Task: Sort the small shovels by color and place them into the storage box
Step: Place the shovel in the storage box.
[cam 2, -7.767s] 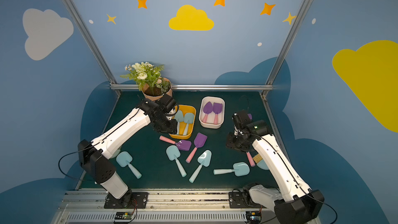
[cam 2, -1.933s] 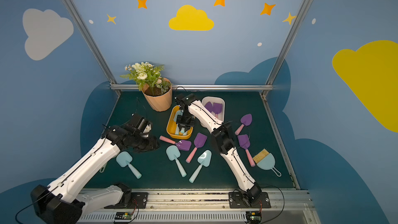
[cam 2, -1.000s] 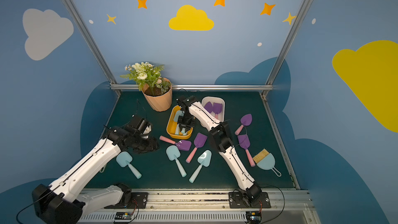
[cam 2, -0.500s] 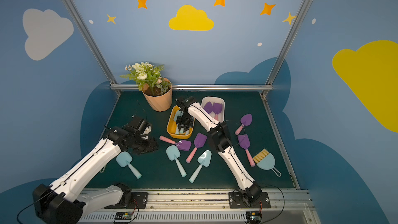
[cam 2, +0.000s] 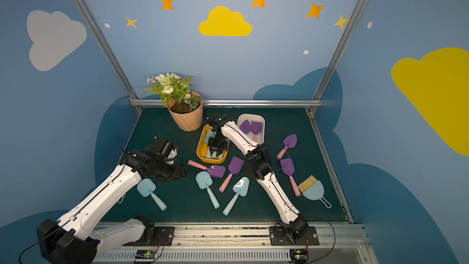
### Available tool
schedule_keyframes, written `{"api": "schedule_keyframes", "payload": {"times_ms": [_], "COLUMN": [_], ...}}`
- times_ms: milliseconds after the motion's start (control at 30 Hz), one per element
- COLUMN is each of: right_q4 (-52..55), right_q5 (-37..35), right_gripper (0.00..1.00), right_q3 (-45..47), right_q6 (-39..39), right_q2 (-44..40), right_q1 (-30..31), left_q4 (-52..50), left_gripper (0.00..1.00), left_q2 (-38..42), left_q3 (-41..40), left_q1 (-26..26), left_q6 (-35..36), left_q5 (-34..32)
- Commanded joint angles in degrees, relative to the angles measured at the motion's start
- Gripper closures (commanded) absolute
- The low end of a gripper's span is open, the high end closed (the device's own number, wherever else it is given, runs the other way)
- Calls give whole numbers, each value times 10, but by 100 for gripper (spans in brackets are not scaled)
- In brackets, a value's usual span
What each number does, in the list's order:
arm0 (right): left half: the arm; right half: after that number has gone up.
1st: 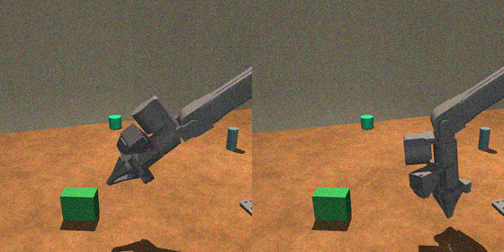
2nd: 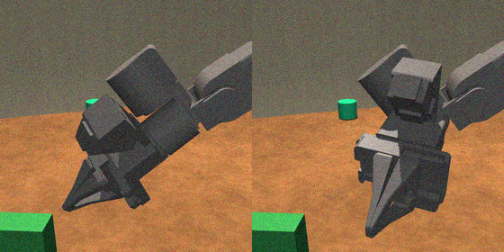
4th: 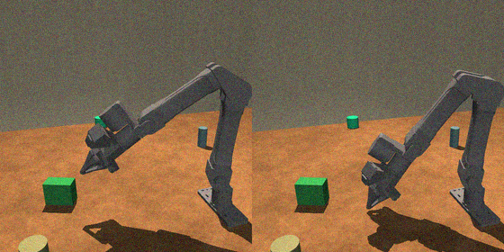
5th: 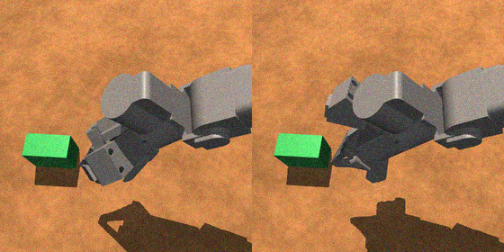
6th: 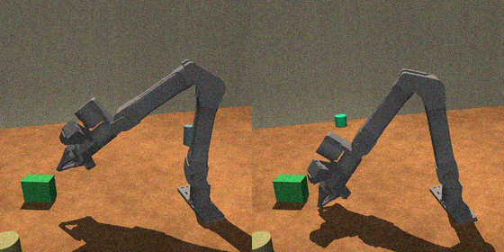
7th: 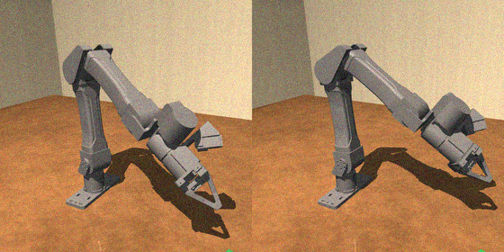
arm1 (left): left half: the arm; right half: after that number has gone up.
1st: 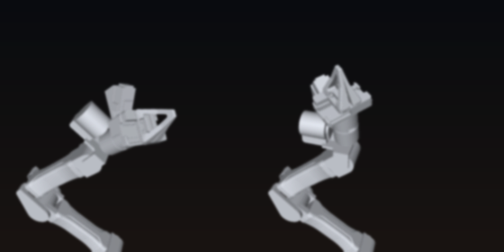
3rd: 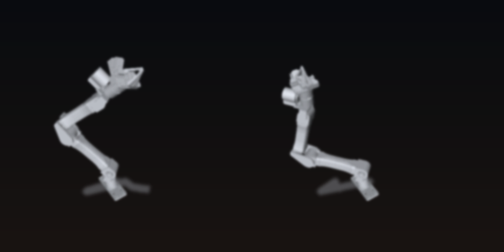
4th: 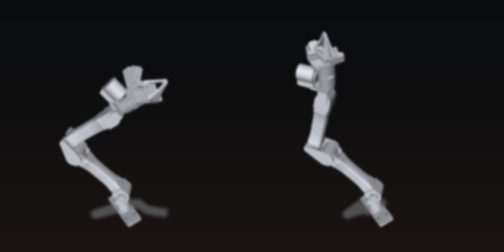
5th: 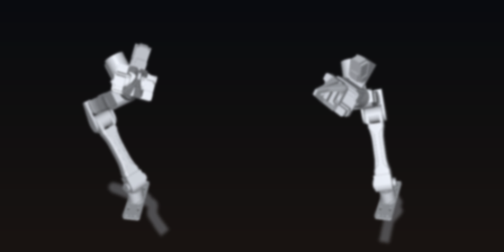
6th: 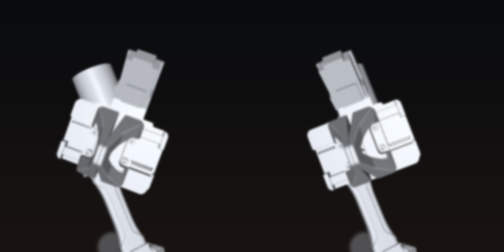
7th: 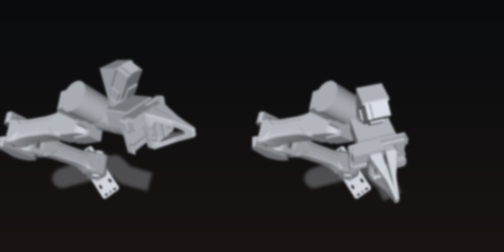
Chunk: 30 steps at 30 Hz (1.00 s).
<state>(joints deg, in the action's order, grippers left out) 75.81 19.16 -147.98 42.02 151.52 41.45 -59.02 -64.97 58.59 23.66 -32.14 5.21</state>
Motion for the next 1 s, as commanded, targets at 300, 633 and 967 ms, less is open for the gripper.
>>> {"api": "schedule_keyframes", "payload": {"times_ms": [300,633,967], "right_q4": [7,14,60], "right_q5": [-15,-28,-80], "right_gripper": [66,65,64], "right_q3": [-13,-13,6], "right_q6": [0,-2,-20], "right_q2": [-2,-33,-133], "right_q1": [-3,-3,6], "left_q4": [-6,-15,-74], "left_gripper": [51,50,50], "left_q2": [7,13,41], "left_q3": [-4,0,25], "left_q1": [-4,-4,-3], "left_q6": [9,4,-59], "left_q5": [7,0,-77]}}
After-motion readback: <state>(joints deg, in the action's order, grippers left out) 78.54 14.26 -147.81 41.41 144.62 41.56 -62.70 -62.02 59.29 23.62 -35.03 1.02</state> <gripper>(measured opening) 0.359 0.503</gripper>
